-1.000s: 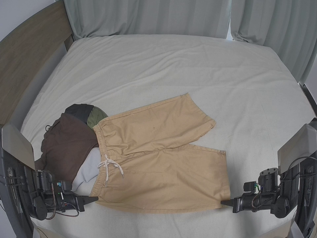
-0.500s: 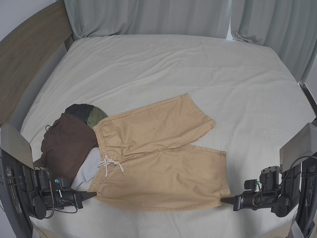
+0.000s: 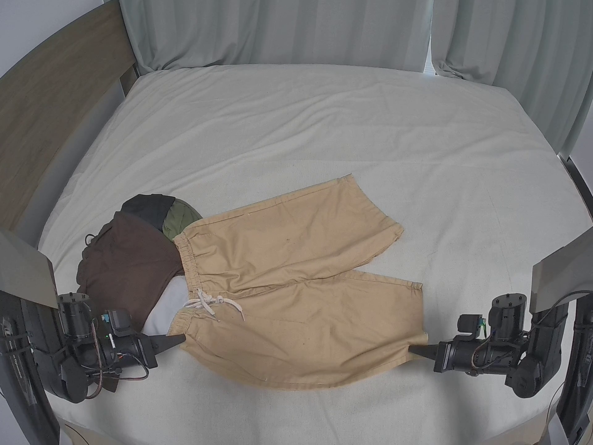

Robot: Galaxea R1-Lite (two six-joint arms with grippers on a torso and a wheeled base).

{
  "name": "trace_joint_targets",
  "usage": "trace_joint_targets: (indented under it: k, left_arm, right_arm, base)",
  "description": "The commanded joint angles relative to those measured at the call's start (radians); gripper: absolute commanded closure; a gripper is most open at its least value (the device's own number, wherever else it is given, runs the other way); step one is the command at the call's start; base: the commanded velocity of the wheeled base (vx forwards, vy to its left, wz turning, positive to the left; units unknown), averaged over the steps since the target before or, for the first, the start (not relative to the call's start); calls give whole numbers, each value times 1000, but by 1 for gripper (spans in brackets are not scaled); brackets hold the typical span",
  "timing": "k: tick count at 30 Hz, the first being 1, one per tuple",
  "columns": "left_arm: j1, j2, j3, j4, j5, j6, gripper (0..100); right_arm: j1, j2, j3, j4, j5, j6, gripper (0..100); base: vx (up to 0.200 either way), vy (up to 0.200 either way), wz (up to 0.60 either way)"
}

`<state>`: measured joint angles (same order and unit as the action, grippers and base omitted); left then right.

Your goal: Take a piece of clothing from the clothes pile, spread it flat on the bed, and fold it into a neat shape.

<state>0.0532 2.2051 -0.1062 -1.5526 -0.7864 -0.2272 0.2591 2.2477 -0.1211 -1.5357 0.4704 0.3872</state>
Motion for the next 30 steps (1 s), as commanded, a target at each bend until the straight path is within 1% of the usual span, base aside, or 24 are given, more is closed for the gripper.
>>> trace_joint_targets:
  k: [1, 4, 7, 9, 17, 30]
  left_arm:
    - [-21, -53, -21, -1, 1, -17, 100]
    - [-39, -53, -41, -1, 1, -35, 100]
    - [-46, -53, -67, -1, 1, -53, 100]
    - [-46, -50, -78, -1, 1, -70, 100]
    - [-38, -47, -95, -1, 7, -76, 100]
    - [-38, -53, -104, -1, 10, -98, 100]
  right_arm:
    - [3, -56, -22, -1, 1, 21, 100]
    - [6, -76, -32, -1, -3, 71, 100]
    - [8, -83, -40, -1, -4, 104, 100]
    - [8, -82, -51, -1, -4, 108, 100]
    - [11, -82, -88, -1, -6, 111, 100]
    - [20, -89, -89, -3, -10, 116, 100]
  base:
    - [0, 0, 0]
    - [0, 0, 0]
    - [0, 0, 0]
    - [0, 0, 0]
    - [0, 0, 0]
    - [0, 0, 0]
